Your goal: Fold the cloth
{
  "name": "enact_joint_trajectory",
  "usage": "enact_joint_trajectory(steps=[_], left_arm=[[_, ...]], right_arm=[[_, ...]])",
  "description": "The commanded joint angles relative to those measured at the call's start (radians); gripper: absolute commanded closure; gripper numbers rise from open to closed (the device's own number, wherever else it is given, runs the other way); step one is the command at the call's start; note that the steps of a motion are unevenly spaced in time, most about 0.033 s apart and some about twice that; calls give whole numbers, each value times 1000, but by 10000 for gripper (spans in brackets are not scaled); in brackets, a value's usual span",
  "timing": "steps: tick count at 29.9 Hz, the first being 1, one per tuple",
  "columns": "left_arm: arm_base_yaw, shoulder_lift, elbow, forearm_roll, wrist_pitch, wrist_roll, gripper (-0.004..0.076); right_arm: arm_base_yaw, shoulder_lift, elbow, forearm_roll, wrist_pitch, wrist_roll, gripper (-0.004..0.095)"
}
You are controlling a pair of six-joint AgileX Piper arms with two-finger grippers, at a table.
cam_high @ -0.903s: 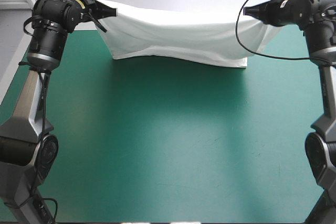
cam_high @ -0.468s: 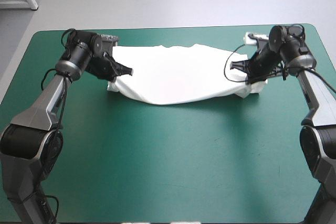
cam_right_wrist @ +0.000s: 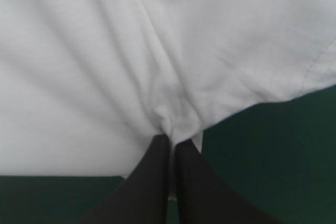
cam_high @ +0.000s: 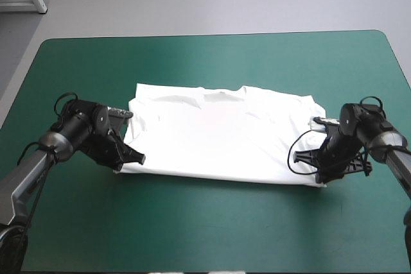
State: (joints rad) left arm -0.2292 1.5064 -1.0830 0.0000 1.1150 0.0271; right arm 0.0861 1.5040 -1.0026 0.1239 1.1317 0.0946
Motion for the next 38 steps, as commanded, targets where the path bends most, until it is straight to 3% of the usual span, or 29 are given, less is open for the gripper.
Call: enact_joint_trajectory(steps=[1, 6, 14, 20, 23, 28, 30, 32, 38], left_arm=[[-1, -102, 100, 0, -14, 1, 733], [-1, -172, 217, -56, -30, 9, 733], [-1, -181, 252, -76, -32, 11, 733], [-1, -181, 274, -78, -31, 19, 726], [-1, -181, 248, -76, -3, 35, 650], [-1, -181, 169, -98, 81, 79, 348], [-1, -183, 127, -106, 113, 85, 248], [-1, -188, 74, -104, 149, 86, 207], [-1, -215, -160, -73, 172, 91, 227]], right_arm=[[-4, -121, 67, -43, 10, -12, 927], [-4, -220, 149, -48, 19, -3, 927], [-4, -237, 197, -31, 54, 6, 927], [-4, -239, 197, -32, 5, 6, 898], [-4, -239, 183, -36, 22, 6, 755], [-4, -241, 137, -31, 90, 6, 354], [-4, -252, 113, -22, 90, 6, 273], [-4, -269, 70, -17, 90, 4, 276], [-4, -355, -101, -40, 86, 17, 410]])
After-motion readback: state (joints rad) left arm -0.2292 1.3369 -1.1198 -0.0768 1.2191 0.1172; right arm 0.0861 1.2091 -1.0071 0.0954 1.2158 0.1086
